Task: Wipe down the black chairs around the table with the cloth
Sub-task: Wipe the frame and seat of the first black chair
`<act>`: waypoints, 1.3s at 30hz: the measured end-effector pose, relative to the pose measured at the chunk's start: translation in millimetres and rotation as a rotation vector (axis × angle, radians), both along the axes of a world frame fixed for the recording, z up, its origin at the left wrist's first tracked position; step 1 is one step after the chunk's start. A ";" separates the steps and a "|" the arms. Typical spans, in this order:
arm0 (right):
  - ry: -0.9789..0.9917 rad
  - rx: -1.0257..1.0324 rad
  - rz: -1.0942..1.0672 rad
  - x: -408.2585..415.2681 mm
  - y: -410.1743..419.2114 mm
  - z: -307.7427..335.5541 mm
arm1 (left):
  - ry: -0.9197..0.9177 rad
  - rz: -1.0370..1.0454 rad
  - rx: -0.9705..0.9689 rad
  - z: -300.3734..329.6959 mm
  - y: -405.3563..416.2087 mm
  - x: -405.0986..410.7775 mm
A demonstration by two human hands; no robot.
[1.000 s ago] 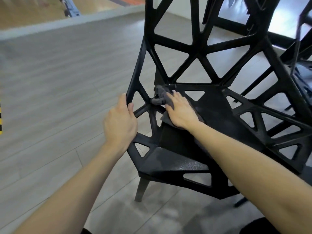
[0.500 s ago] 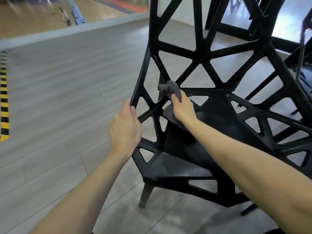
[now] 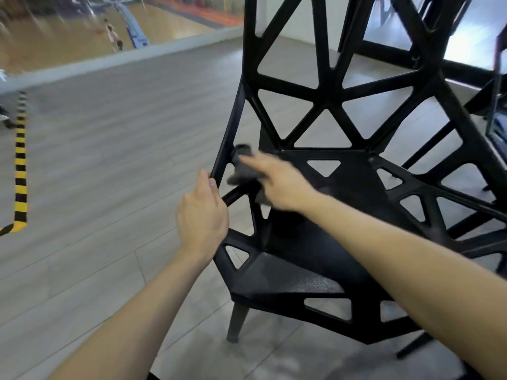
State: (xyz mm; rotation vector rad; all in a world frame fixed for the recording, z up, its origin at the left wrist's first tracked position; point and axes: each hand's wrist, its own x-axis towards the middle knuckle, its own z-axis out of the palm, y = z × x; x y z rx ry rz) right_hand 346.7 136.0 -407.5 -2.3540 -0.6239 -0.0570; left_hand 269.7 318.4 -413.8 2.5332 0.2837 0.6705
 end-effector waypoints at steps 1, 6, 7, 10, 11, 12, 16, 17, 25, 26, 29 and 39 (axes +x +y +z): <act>0.019 -0.041 0.080 -9.3 3.1 -10.5 | -0.001 0.004 0.008 -0.4 0.3 0.4; 0.121 -0.367 0.089 11.7 -94.5 -25.1 | 0.019 0.019 0.022 -0.4 -0.7 1.7; 0.139 -0.364 -0.014 19.5 -105.3 -21.3 | 0.019 0.019 0.021 -0.3 -1.2 1.4; 0.105 -0.187 -0.214 5.3 -76.6 -22.7 | 0.012 0.013 0.009 -0.6 -1.4 1.1; 0.087 -0.125 -0.150 -14.4 -55.3 -22.8 | 0.009 0.014 0.008 -0.7 -0.9 1.5; 0.071 -0.074 -0.035 -35.0 -36.9 -24.9 | 0.005 0.015 0.010 -1.4 -0.3 2.2; 0.059 -0.076 0.400 -57.5 -18.6 -26.8 | -0.008 0.009 0.010 -1.9 0.1 3.9; 0.067 -0.067 0.389 -47.9 -23.0 -27.7 | -0.007 0.000 0.003 -1.7 0.5 3.9; 0.074 -0.071 0.316 -39.2 -24.0 -27.9 | -0.003 -0.032 -0.025 0.2 3.3 4.3; 0.071 -0.074 0.305 -40.1 -23.3 -26.5 | -0.005 -0.037 -0.034 0.3 3.6 3.6; 0.089 -0.065 0.221 -57.6 -19.9 -19.6 | -0.014 -0.054 -0.059 0.6 4.3 1.5; 0.153 -0.372 0.241 -98.5 -65.9 -8.3 | -0.027 -0.023 -0.071 -3.2 2.4 3.5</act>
